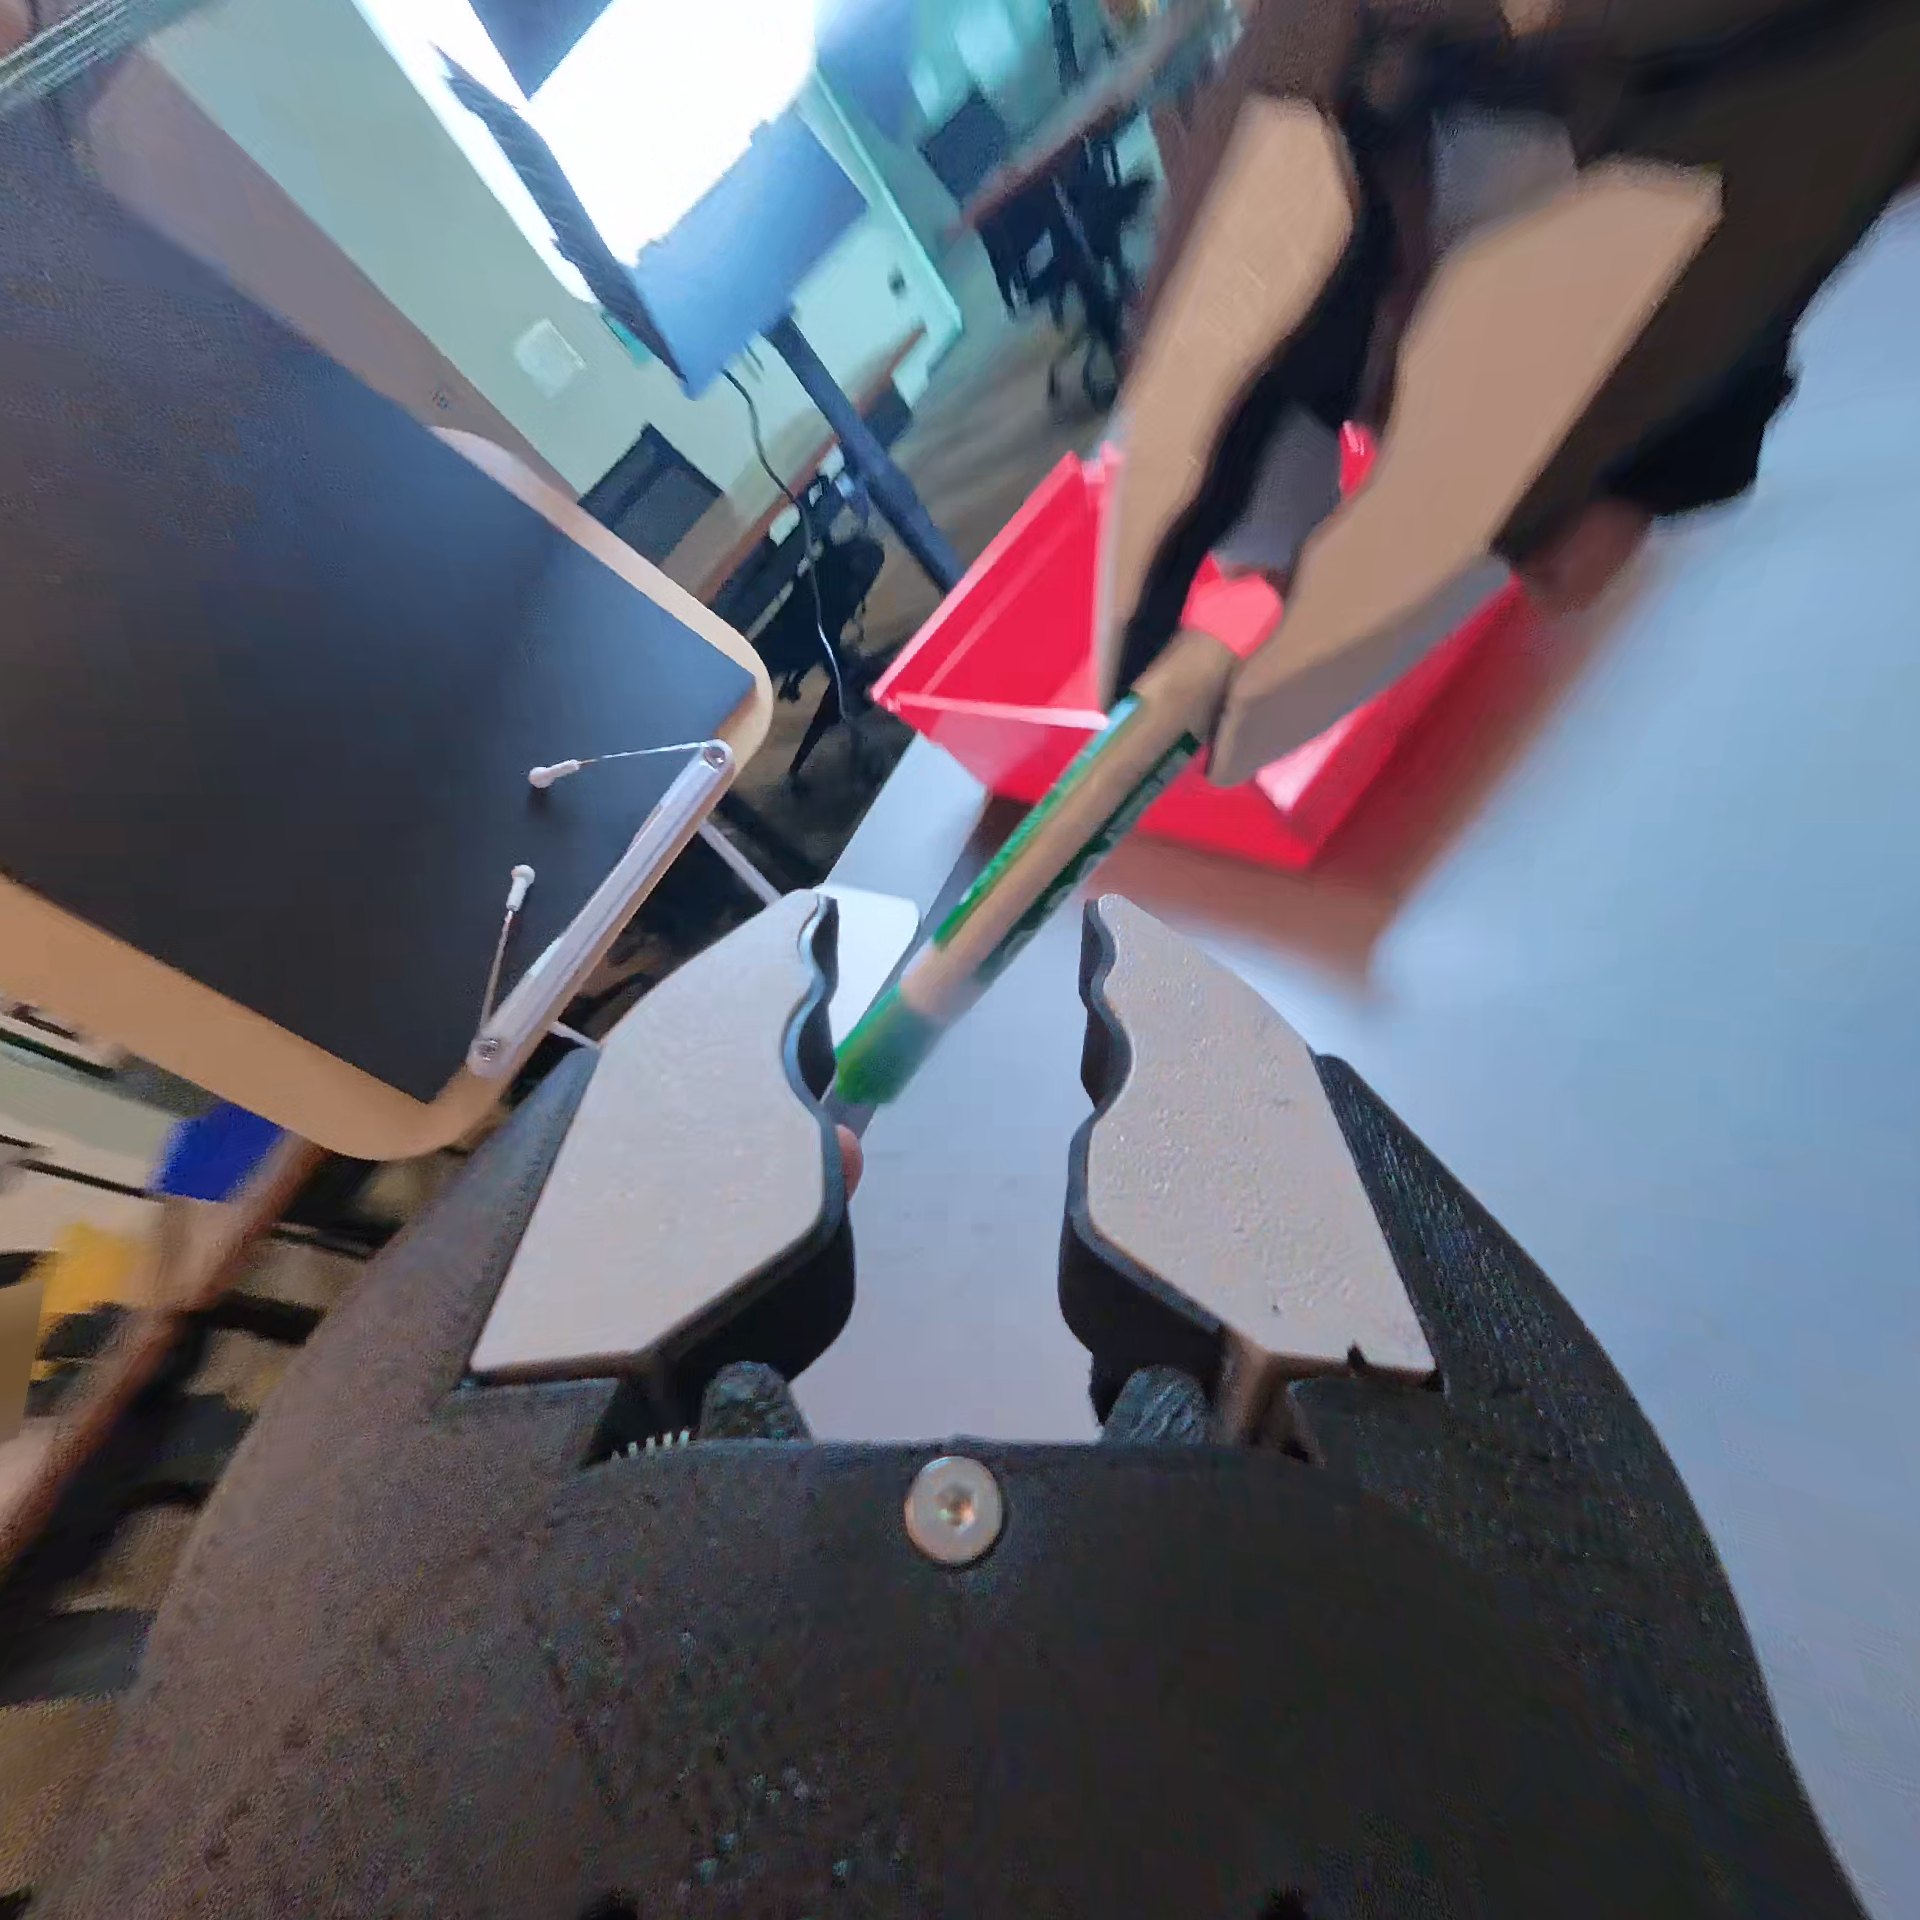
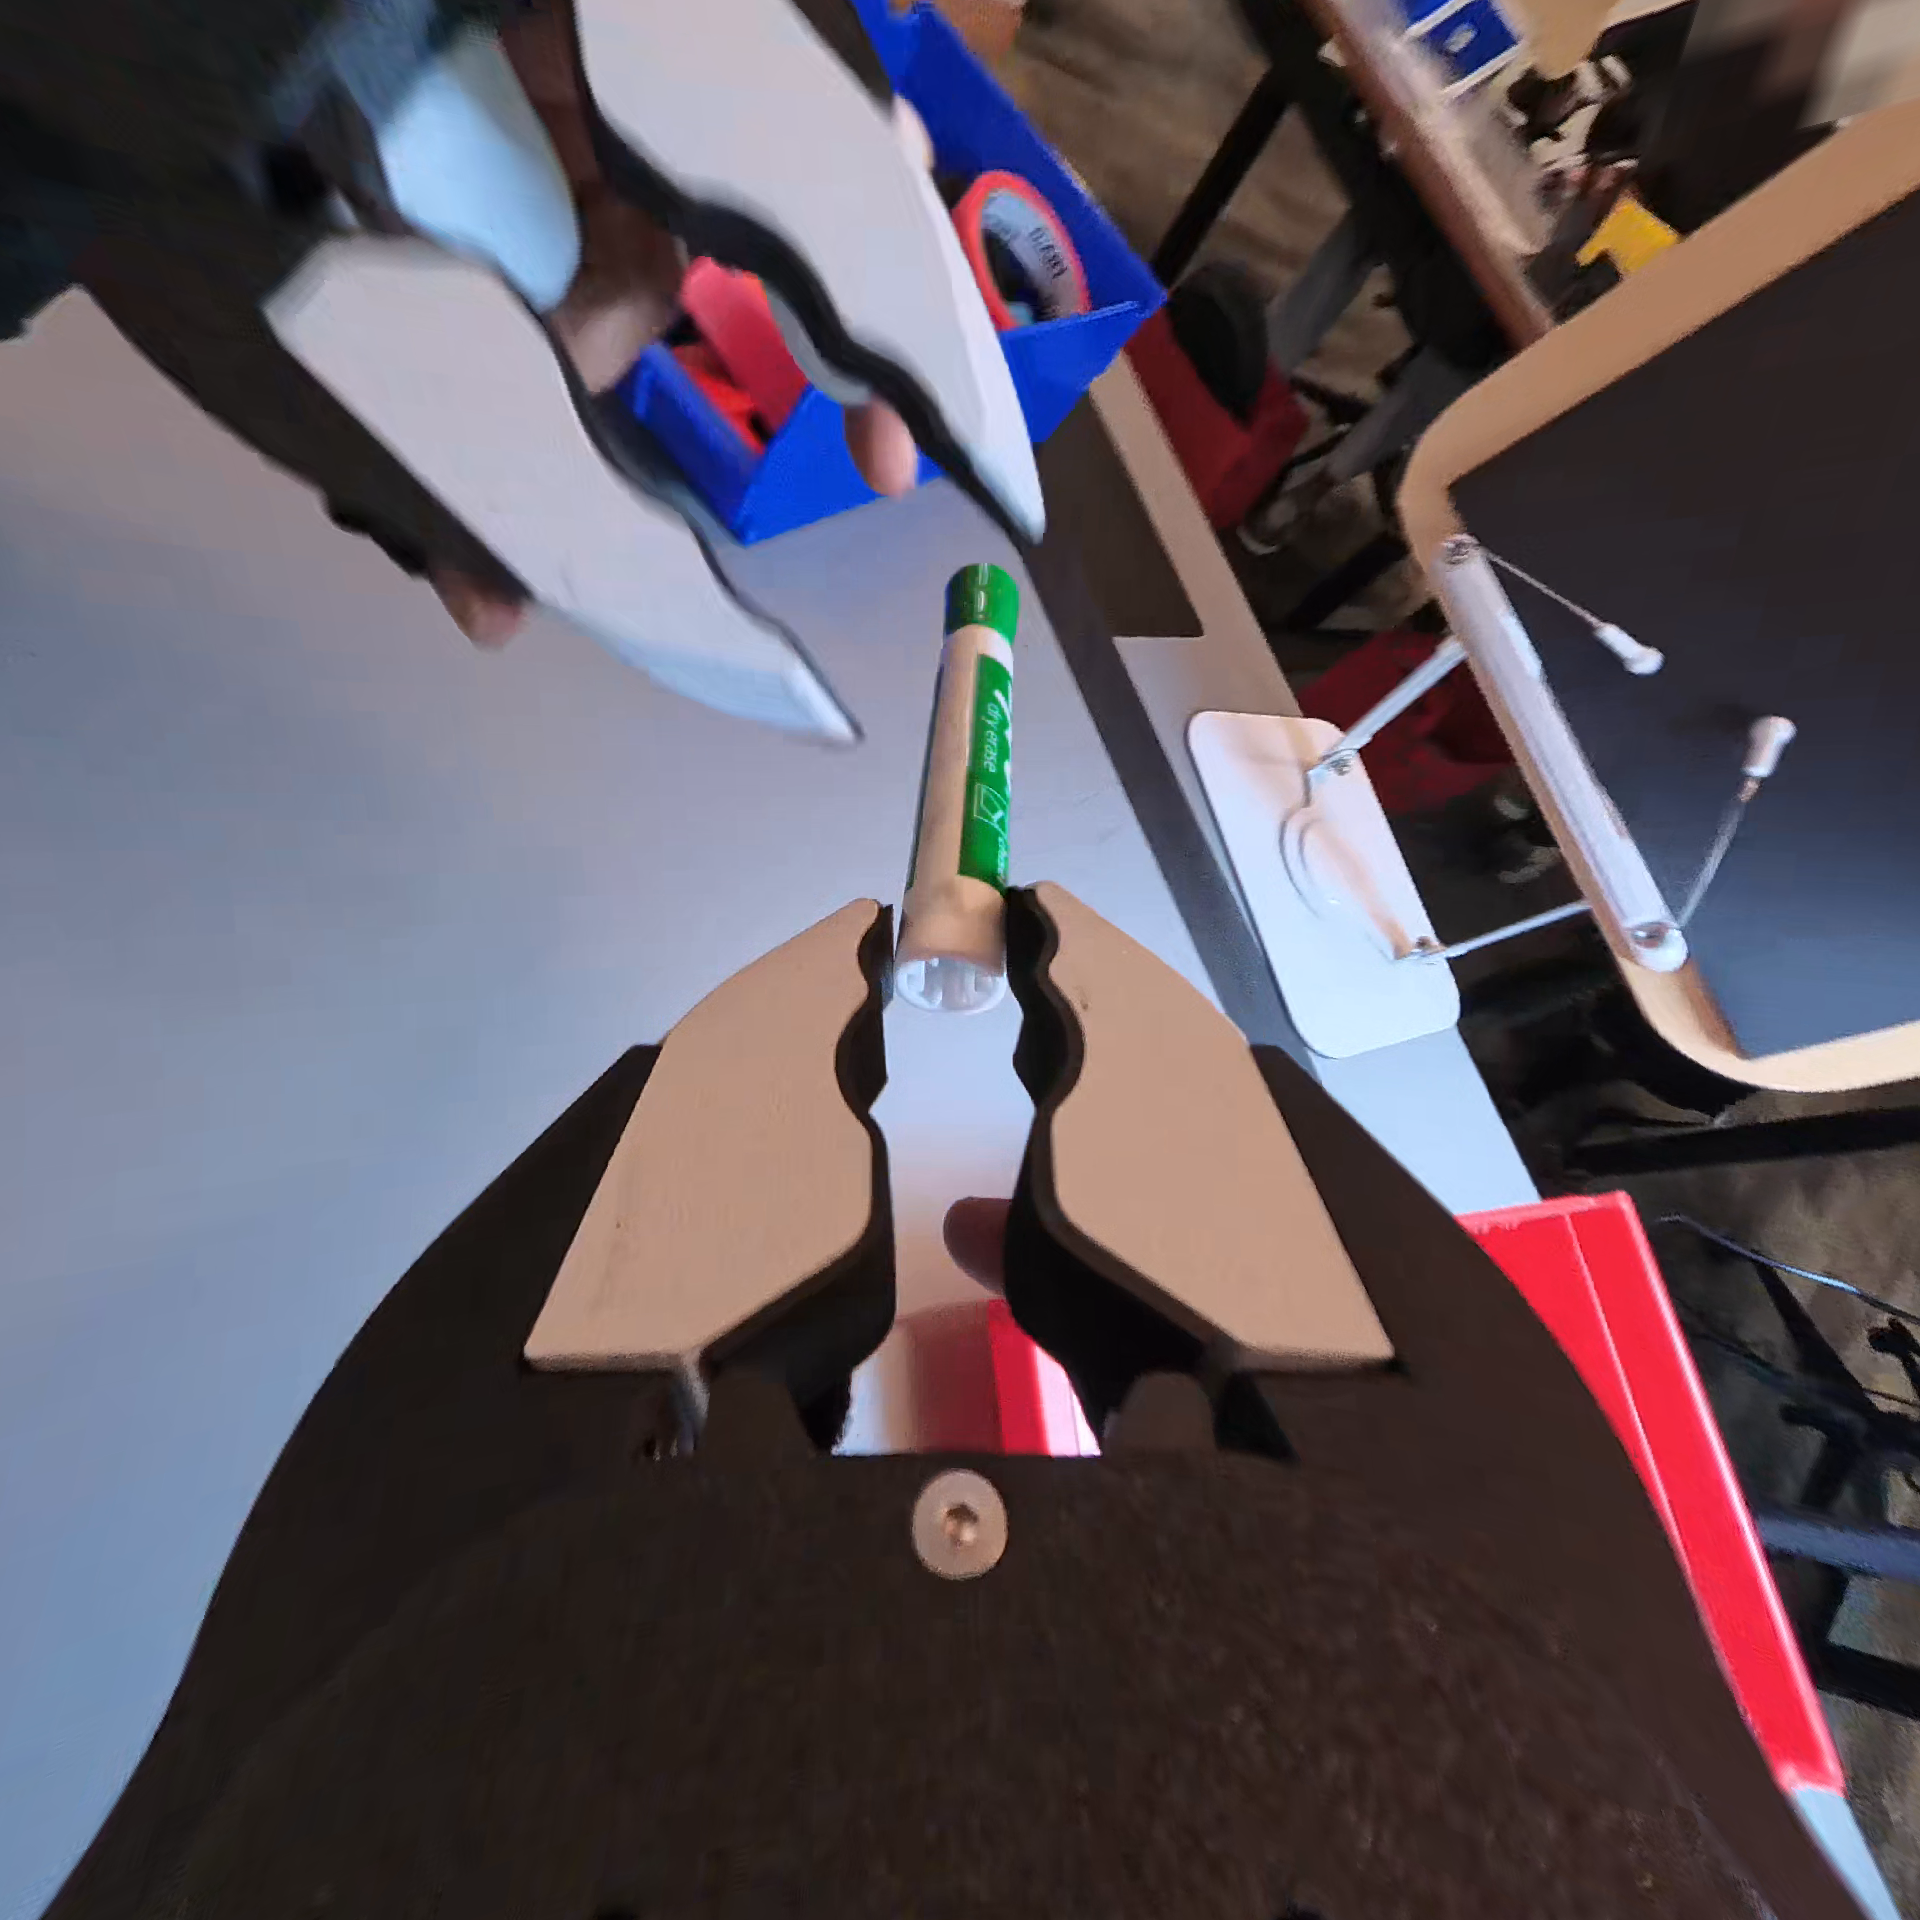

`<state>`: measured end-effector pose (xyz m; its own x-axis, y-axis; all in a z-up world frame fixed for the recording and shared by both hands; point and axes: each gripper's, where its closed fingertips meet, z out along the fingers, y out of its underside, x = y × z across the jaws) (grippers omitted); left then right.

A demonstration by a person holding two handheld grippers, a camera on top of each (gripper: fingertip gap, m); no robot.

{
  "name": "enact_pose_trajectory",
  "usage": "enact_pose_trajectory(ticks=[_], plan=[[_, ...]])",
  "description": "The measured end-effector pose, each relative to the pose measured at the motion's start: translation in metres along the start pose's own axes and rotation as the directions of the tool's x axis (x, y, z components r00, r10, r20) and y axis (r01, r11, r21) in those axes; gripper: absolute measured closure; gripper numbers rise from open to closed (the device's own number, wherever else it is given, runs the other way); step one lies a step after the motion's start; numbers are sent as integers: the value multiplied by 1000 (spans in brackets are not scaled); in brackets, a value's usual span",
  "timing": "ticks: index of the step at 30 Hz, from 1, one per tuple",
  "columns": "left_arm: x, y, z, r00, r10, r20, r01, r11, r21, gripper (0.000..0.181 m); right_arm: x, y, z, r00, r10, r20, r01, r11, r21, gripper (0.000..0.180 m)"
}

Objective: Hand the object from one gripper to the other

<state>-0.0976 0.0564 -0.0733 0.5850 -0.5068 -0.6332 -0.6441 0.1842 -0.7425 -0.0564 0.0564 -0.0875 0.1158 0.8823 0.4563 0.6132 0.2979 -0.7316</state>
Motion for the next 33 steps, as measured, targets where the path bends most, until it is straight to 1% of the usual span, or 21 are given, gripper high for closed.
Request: enact_pose_trajectory(ticks=[2, 3, 4, 6, 8, 10, 12, 13, 15, 17, 18, 20, 22, 23, 25, 26, 27, 28, 30, 33], plan=[[17, 14, 12, 977, 213, 8, -211, 971, -112, 139, -12, 2, 1, 998, -37, 50, 38, 999, -35, 158], [22, 19, 16, 957, 288, 13, -284, 948, -141, 145, -19, 2, 0, 996, -53, 78, 56, 998, -41, 158], [28, 21, 20, 945, 327, 9, -322, 936, -144, 152, -24, 1, -1, 993, -61, 100, 65, 997, -39, 158], [37, 21, 25, 941, 339, -3, -337, 933, -124, 161, -26, -2, -5, 992, -60, 112, 64, 997, -36, 158], [39, 19, 26, 938, 345, 6, -343, 933, -111, 161, -26, -3, -8, 992, -60, 115, 64, 997, -34, 158], [40, 16, 26, 949, 316, -3, -315, 945, -90, 161, -27, -6, -10, 991, -51, 126, 53, 999, -5, 158], [39, 10, 23, 967, 254, -6, -254, 967, -35, 161, -27, -18, -14, 990, -19, 143, 9, 998, 68, 158], [39, 6, 22, 982, 186, -23, -186, 983, 9, 161, -27, -28, -17, 988, -2, 153, -18, 991, 133, 158], [35, -8, 17, 997, 13, -74, -4, 993, 114, 161, -21, -50, -26, 987, 47, 157, -90, 955, 281, 157], [26, -22, 8, 975, -169, -144, 197, 957, 212, 161, -17, -62, -35, 973, 101, 209, -175, 910, 376, 147], [20, -29, 3, 947, -258, -190, 302, 917, 259, 161, -14, -62, -37, 966, 123, 229, -207, 896, 394, 142], [6, -43, -11, 863, -408, -297, 495, 801, 337, 161, -9, -58, -35, 960, 138, 243, -230, 884, 407, 135], [-7, -56, -25, 767, -501, -402, 638, 662, 393, 161, -10, -50, -24, 960, 138, 243, -225, 897, 381, 132], [-10, -61, -29, 727, -523, -445, 684, 607, 405, 161, -14, -48, -17, 959, 133, 250, -220, 905, 364, 132], [-11, -65, -32, 674, -545, -498, 737, 543, 404, 161, -24, -49, -4, 964, 108, 243, -191, 916, 353, 134], [-9, -66, -31, 664, -549, -508, 746, 532, 400, 162, -28, -51, 0, 971, 84, 224, -162, 920, 357, 145], [-7, -66, -30, 665, -547, -508, 744, 535, 399, 161, -30, -53, 3, 978, 65, 197, -134, 924, 359, 159], [-6, -66, -29, 677, -542, -498, 734, 547, 402, 161, -30, -52, 5, 984, 55, 170, -112, 932, 344, 159], [-5, -65, -28, 696, -532, -482, 715, 575, 397, 161, -28, -50, 4, 985, 55, 162, -105, 940, 325, 160], [-9, -58, -26, 693, -552, -463, 716, 601, 356, 160, -18, -44, -5, 986, 70, 150, -114, 946, 304, 161]])
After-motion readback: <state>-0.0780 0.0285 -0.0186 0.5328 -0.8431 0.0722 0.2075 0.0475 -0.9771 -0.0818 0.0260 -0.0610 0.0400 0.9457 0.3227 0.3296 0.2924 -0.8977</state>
